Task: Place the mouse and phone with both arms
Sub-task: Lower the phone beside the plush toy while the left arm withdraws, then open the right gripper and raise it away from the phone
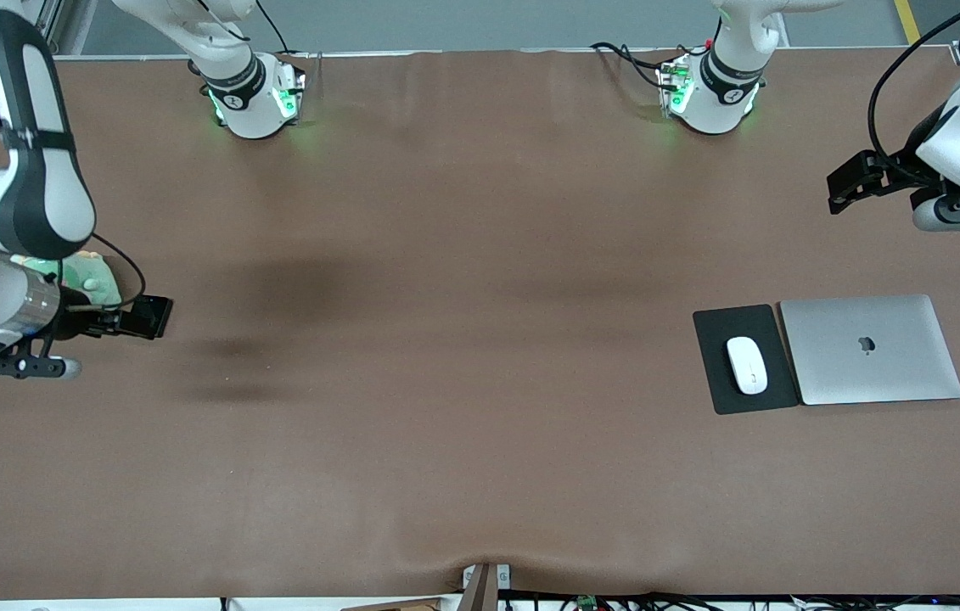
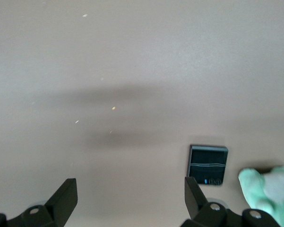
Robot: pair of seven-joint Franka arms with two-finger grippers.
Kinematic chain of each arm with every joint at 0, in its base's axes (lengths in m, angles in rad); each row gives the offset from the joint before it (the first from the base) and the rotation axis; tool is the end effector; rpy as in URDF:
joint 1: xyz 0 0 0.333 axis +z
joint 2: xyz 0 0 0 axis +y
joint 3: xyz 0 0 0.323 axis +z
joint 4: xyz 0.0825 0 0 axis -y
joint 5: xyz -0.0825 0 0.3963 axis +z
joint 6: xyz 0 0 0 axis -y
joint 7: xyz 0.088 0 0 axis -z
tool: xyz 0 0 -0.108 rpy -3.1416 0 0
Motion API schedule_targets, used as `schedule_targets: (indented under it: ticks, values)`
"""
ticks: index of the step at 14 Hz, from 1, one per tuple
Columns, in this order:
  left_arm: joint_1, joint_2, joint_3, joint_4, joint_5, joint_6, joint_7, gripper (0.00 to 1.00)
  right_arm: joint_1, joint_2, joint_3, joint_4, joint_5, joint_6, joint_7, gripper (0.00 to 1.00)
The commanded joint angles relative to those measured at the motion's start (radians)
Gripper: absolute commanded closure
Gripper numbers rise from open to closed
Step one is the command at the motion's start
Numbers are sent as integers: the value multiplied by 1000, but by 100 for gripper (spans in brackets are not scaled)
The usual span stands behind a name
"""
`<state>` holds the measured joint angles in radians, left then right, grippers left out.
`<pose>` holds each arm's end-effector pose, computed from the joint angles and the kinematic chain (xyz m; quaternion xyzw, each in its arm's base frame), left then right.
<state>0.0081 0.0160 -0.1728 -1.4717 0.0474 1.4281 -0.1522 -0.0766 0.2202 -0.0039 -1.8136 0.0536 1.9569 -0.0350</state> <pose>0.5506 -0.0849 0.6569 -0.9993 0.0036 0.0258 0.0266 0.6203 -0.0463 0.4126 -0.9984 0.0337 0.0370 0.0262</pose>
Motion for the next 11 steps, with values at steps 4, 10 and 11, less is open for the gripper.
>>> schedule_targets:
  ticks: [4, 10, 11]
  values:
    - [-5, -59, 6, -47, -26, -6, 14, 0, 20, -211, 1, 17, -24, -218, 52, 0]
    - [-2, -57, 7, -47, -41, -17, 25, 0, 12, -280, -5, 192, -18, -455, 58, 0]
    - [-4, -57, 7, -45, -41, -20, 25, 0, 12, -291, -4, 192, -18, -460, 76, 0]
